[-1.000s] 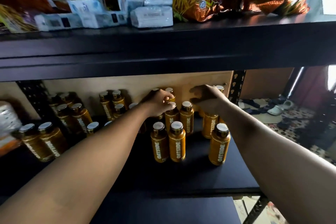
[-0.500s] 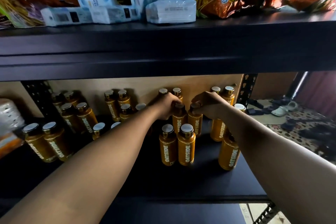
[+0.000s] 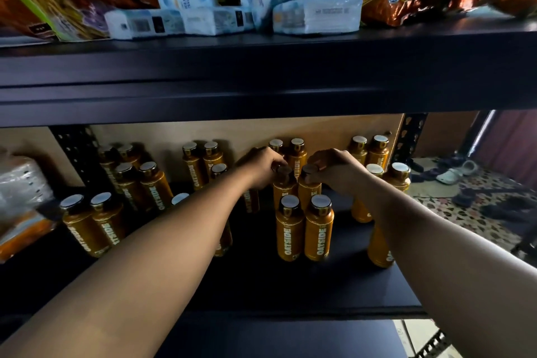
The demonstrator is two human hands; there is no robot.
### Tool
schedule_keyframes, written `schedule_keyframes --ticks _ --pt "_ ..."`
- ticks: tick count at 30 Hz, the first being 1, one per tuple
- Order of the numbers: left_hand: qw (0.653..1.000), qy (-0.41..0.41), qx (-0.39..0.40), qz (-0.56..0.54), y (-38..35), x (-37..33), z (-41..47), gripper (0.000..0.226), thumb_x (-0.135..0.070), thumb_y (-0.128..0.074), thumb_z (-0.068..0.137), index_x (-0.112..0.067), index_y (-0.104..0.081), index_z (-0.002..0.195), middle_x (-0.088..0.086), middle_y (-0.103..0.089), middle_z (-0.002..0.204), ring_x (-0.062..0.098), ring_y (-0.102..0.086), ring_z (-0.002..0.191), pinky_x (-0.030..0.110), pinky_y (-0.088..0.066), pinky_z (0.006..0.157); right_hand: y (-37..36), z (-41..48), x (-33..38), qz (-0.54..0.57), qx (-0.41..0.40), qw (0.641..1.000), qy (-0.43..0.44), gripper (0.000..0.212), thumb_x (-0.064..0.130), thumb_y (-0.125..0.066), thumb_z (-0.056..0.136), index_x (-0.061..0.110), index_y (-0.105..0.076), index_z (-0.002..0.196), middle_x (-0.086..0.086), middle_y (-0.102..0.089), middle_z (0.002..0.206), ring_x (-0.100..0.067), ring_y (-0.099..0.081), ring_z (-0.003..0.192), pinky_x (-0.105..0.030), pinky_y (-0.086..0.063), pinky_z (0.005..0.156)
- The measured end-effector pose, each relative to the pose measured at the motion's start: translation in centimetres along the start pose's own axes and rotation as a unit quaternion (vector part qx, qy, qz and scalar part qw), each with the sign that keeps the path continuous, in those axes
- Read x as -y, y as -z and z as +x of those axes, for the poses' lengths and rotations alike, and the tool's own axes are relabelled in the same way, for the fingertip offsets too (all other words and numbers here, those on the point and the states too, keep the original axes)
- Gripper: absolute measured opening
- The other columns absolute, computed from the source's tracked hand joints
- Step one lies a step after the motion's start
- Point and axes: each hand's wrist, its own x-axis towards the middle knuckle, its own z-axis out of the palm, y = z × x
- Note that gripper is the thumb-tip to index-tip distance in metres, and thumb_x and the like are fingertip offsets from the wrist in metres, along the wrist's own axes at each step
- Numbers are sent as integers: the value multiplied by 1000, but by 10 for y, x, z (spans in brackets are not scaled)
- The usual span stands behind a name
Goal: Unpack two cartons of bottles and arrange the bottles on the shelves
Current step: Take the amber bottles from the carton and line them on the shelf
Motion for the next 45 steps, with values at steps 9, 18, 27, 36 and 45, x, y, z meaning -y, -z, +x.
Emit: schedule_keyframes --ticks 9,18,27,36,45 --pt "997 -5 -42 -61 -8 20 -1 34 -14 -66 95 -8 -64 129 9 -59 136 23 -53 127 29 -39 106 -22 -7 -8 105 -53 993 1 18 34 -84 80 34 -76 96 12 -74 95 -7 -69 90 -25 -54 74" --pt "990 30 -108 -91 -20 17 -20 37 -29 -66 95 -27 -63 132 -4 -60 140 17 -55 128 38 -47 105 -31 -7 -13 130 -77 988 13 27 31 -82 83 32 -76 110 8 -75 102 -11 -70 93 -34 -60 81" --pt "987 60 -126 -75 -25 6 -33 43 -31 -66 95 -28 -59 137 -3 -57 143 18 -55 128 35 -48 102 -31 -7 -13 155 -70 985 28 31 35 -84 81 33 -76 111 9 -74 103 -9 -70 90 -22 -51 66" --pt "994 43 -78 -70 -14 16 -21 43 -34 -71 91 -26 -62 132 -2 -59 138 19 -55 125 44 -47 105 -29 -4 -10 176 -54 983 -9 30 31 -88 76 32 -77 103 12 -75 99 -9 -70 92 -29 -57 78" --pt "994 4 -74 -75 -11 29 -9 45 -40 -75 85 -24 -65 126 0 -55 141 21 -51 128 48 -42 109 -28 -4 -9 171 -47 984 -3 37 36 -91 68 36 -76 102 10 -76 106 -15 -71 101 -46 -60 92"
